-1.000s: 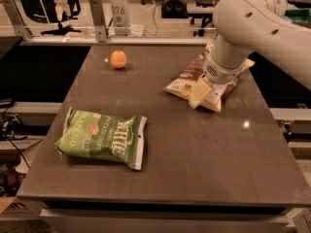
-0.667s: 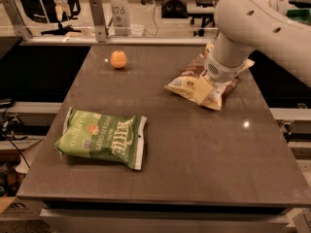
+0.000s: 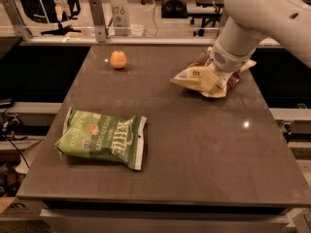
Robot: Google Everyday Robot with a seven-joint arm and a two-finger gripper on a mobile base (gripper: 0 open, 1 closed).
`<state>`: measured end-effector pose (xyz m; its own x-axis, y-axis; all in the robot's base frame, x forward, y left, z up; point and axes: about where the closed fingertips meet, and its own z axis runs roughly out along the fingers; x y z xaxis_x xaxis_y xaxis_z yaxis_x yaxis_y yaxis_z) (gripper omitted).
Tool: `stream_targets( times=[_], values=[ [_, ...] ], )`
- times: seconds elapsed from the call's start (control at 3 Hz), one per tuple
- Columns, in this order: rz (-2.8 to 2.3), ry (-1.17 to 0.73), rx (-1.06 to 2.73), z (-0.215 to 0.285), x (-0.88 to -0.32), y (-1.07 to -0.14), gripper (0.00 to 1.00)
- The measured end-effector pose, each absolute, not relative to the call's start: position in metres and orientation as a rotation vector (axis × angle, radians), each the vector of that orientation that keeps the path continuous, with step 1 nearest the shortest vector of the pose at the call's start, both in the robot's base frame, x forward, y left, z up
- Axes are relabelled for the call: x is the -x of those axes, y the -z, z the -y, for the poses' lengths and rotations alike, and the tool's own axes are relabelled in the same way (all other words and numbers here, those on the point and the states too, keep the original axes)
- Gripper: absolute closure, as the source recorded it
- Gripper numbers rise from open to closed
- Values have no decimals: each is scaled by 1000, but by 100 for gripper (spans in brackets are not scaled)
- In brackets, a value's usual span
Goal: Pick brown chip bag
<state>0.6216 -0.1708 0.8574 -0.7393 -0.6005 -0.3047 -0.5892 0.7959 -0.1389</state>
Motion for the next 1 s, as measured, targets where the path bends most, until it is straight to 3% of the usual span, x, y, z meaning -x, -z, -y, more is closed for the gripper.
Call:
stream_targets(
  times=[1.0],
  values=[
    [-2459,108,977,167,-620,-953,100]
  ],
)
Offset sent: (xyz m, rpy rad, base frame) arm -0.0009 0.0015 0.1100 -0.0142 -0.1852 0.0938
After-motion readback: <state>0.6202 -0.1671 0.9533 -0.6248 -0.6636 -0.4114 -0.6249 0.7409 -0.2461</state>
